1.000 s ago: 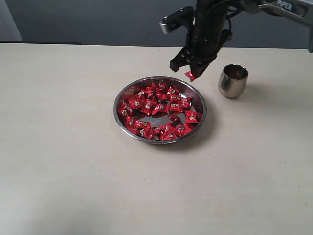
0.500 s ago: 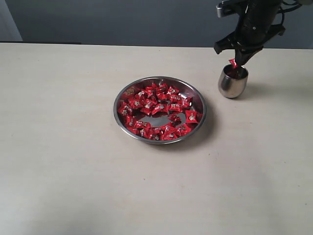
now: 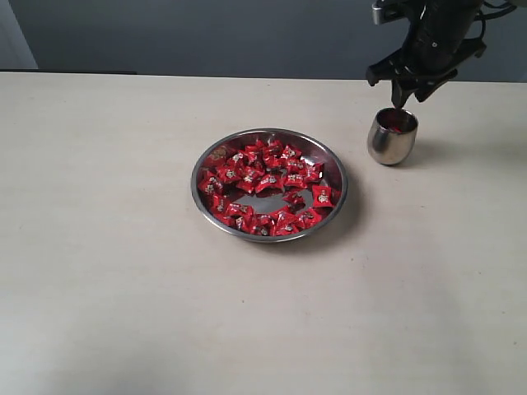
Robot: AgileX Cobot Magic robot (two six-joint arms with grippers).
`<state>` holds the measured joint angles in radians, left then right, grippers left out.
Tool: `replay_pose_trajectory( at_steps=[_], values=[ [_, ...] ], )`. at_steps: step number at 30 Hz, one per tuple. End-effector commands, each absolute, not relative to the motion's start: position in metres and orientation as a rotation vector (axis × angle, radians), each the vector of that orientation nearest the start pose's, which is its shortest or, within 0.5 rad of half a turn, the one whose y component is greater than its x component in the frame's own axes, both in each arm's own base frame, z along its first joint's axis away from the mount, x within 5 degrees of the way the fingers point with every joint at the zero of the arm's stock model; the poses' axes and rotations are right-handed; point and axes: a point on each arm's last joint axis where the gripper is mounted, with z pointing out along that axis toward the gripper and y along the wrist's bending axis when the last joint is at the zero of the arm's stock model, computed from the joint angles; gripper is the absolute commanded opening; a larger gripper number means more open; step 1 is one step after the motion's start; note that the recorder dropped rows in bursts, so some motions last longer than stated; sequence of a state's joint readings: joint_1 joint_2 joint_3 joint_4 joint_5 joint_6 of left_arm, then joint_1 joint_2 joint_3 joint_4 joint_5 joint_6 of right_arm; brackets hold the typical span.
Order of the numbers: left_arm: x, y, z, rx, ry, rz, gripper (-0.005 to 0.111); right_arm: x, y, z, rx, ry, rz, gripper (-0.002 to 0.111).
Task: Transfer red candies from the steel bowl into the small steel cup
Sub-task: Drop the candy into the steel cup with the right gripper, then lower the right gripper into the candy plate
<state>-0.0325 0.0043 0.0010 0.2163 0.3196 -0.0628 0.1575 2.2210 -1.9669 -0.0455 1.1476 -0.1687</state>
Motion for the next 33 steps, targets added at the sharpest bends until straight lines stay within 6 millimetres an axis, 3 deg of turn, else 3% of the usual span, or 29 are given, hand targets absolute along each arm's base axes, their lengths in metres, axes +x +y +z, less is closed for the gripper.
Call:
replay_pose_trajectory(
  at_steps=[1,3,4,5,6,7,10,13,15,18,21,33],
  values=[
    [0.054,0.004,0.186,0.107,1.788,0.138,0.0,0.47,0.067,0.221,-0.489,2.837,-0.081,0.041],
    [0.054,0.004,0.186,0.107,1.788,0.138,0.0,0.466,0.077,0.223,-0.478,2.851,0.073,0.04],
    [0.054,0.004,0.186,0.107,1.788,0.138,0.0,0.464,0.091,0.224,-0.495,2.834,0.271,0.037],
    [0.054,0.004,0.186,0.107,1.788,0.138,0.0,0.463,0.098,0.225,-0.509,2.822,0.347,0.036],
    [0.054,0.004,0.186,0.107,1.788,0.138,0.0,0.457,0.118,0.227,-0.608,2.786,0.514,0.035],
    [0.054,0.004,0.186,0.107,1.788,0.138,0.0,0.453,0.134,0.228,-0.7,2.758,0.572,0.035],
    [0.054,0.004,0.186,0.107,1.788,0.138,0.0,0.443,0.167,0.221,-0.857,2.731,0.584,0.035],
    [0.054,0.004,0.186,0.107,1.788,0.138,0.0,0.432,0.214,0.198,-1.04,2.688,0.563,0.036],
    [0.054,0.004,0.186,0.107,1.788,0.138,0.0,0.426,0.239,0.185,-1.135,2.628,0.553,0.045],
    [0.054,0.004,0.186,0.107,1.788,0.138,0.0,0.423,0.256,0.175,-1.171,2.578,0.535,0.058],
    [0.054,0.004,0.186,0.107,1.788,0.138,0.0,0.423,0.27,0.162,-1.175,2.546,0.516,0.058],
    [0.054,0.004,0.186,0.107,1.788,0.138,0.0,0.423,0.284,0.129,-1.146,2.555,0.546,0.058]
  ],
)
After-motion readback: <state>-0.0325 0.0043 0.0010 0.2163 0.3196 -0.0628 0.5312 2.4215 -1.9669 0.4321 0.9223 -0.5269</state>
